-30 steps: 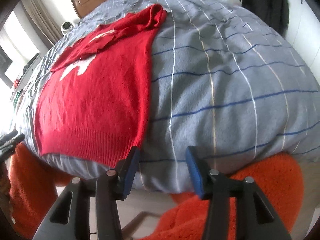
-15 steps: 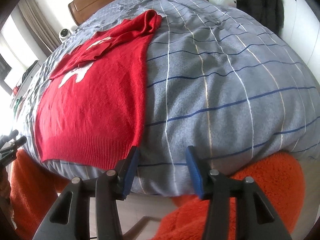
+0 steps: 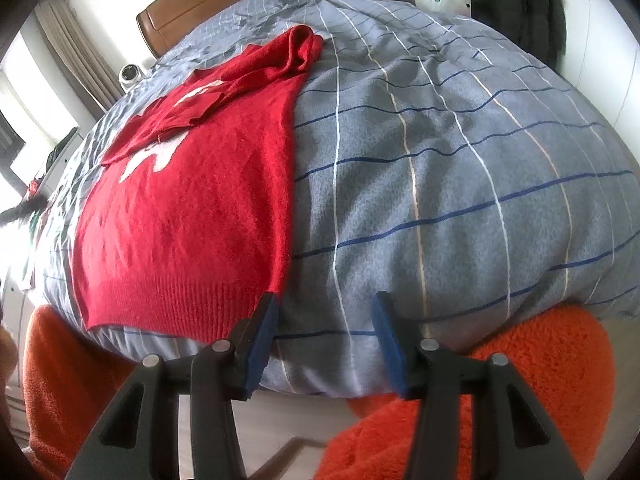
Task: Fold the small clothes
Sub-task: 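Grasp a sweater sleeve cuff with the left gripper and pull it outward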
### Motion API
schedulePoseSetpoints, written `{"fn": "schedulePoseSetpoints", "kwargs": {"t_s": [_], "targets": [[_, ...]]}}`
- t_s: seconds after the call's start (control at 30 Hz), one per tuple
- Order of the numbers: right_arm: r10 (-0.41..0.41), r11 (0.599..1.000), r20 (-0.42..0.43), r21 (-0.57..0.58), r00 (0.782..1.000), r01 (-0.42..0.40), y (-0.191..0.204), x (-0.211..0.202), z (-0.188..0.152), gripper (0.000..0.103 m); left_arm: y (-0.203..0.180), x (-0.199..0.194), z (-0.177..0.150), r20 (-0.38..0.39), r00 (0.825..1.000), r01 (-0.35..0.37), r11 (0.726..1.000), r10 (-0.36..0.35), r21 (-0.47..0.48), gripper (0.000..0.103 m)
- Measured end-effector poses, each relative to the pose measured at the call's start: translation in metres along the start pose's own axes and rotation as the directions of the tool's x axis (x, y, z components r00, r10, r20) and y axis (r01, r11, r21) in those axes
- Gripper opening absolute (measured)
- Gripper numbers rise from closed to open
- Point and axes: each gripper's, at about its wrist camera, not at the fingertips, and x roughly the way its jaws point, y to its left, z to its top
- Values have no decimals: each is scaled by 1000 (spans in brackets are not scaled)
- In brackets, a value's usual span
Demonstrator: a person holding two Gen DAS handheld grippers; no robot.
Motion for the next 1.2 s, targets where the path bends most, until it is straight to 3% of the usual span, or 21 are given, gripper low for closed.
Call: {"fn": "schedulePoseSetpoints", "kwargs": {"t_s": [0.07,0.13,0.27,0.37,0.47,0.6,0.73,0.87,1.0,1.07,1.13,1.17,1.2], "targets": [[6,1000,0,3,1000,-6,-1,0,0,49,-23,19,16,20,1000,-16,993,14,118,82],[8,1000,-2,5,1000,-8,-2,1,0,49,-43,40,31,22,999,20,978,-25,206,82],[12,1000,-10,-1,1000,-12,-2,2,-3,50,-64,78,48,2,999,42,963,-44,266,78],[17,1000,-11,3,1000,-17,-3,1,-4,50,-76,100,47,-25,999,39,946,-32,321,65],[23,1000,-15,18,1000,-23,-6,2,-5,50,-80,109,47,-38,998,58,941,-48,332,40],[28,999,-26,33,999,-28,-9,6,-4,50,-76,106,55,-20,992,123,961,-122,249,5],[23,999,-34,23,999,-22,-6,9,-3,53,-52,99,63,13,982,186,978,-188,93,3],[25,1000,-32,15,999,-24,-5,8,-5,53,-3,76,63,78,964,261,959,-253,-113,3],[34,999,-32,36,999,-33,-8,9,-5,53,64,39,51,180,966,229,936,-185,-269,3],[32,999,-30,30,999,-31,-7,9,-4,53,97,28,41,191,971,201,924,-144,-325,3],[30,999,-30,26,999,-29,-7,9,-5,53,135,14,26,198,980,107,917,-31,-383,3],[30,999,-31,26,999,-29,-7,9,-4,53,153,9,17,195,981,72,903,13,-424,3],[29,999,-31,26,999,-28,-7,9,-4,53,181,6,3,180,981,21,867,79,-498,3]]}}
